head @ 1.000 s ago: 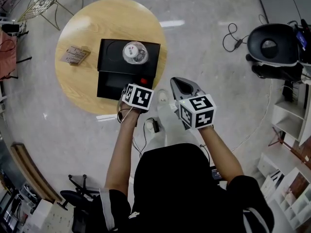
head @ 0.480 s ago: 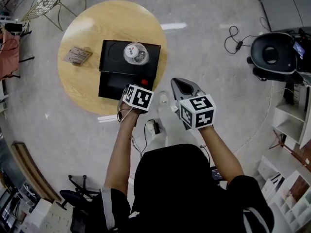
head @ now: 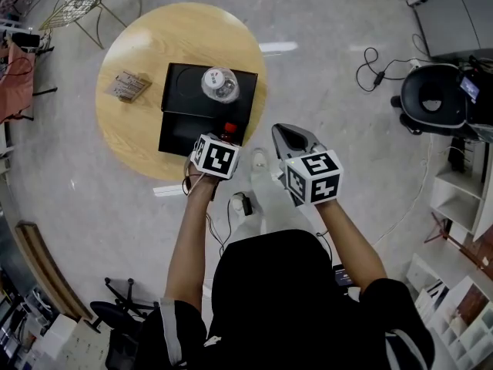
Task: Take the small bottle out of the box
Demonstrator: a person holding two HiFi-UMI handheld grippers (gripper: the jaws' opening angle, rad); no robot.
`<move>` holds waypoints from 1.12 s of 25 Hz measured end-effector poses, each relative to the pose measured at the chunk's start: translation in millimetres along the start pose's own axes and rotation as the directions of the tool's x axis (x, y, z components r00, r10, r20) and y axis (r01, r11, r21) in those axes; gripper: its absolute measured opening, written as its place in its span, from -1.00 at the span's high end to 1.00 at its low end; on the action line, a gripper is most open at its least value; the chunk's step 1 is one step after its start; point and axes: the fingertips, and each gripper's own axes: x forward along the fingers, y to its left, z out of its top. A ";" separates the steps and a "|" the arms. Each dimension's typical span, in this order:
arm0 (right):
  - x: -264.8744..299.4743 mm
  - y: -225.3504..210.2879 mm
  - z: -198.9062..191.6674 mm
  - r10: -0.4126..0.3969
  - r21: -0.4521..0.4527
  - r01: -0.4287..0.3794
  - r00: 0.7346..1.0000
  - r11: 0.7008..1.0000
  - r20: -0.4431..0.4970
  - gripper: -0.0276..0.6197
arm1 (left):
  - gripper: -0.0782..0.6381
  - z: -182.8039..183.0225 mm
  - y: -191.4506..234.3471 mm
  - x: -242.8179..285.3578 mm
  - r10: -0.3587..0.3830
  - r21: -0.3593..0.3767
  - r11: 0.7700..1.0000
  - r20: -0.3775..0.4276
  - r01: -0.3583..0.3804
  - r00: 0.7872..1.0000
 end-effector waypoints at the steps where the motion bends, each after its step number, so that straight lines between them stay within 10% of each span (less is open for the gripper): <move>1: -0.8 1.4 1.0 0.000 -0.002 0.000 1.000 1.000 0.003 0.91 | 0.15 1.4 -0.1 -4.2 -0.002 0.005 1.000 0.009 0.002 1.000; 17: -25.9 47.0 10.8 0.018 -0.082 -0.013 0.998 0.997 0.053 0.91 | 0.15 7.6 -11.2 -89.9 -0.009 -0.017 1.000 0.239 0.013 0.971; 28: -54.0 112.6 36.9 0.061 -0.184 -0.034 0.988 0.982 0.144 0.91 | 0.15 -4.5 -11.6 -196.8 0.052 -0.119 0.993 0.491 0.008 0.870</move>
